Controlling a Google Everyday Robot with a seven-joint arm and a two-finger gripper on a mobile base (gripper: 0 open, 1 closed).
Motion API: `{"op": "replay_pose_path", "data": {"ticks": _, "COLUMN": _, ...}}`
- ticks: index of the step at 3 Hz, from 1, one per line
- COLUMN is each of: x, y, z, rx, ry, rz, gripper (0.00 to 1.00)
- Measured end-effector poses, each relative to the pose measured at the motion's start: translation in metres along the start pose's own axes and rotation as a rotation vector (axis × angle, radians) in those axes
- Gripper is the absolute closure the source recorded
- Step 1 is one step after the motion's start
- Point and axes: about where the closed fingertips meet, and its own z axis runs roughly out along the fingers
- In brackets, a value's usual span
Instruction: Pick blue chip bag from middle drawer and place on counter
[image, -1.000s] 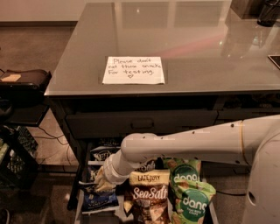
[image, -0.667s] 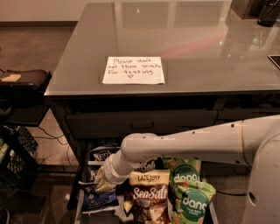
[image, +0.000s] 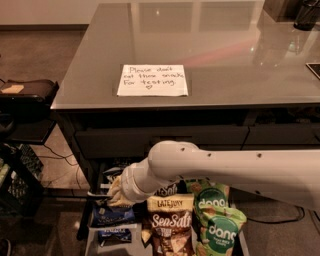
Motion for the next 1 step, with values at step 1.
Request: {"op": "replay_pose_path", "data": {"ticks": 1, "x": -0.0356, "y": -0.0030, "z": -0.0480, "rx": 0.073, "ry": 0.046, "rz": -0.055, "gripper": 1.00}}
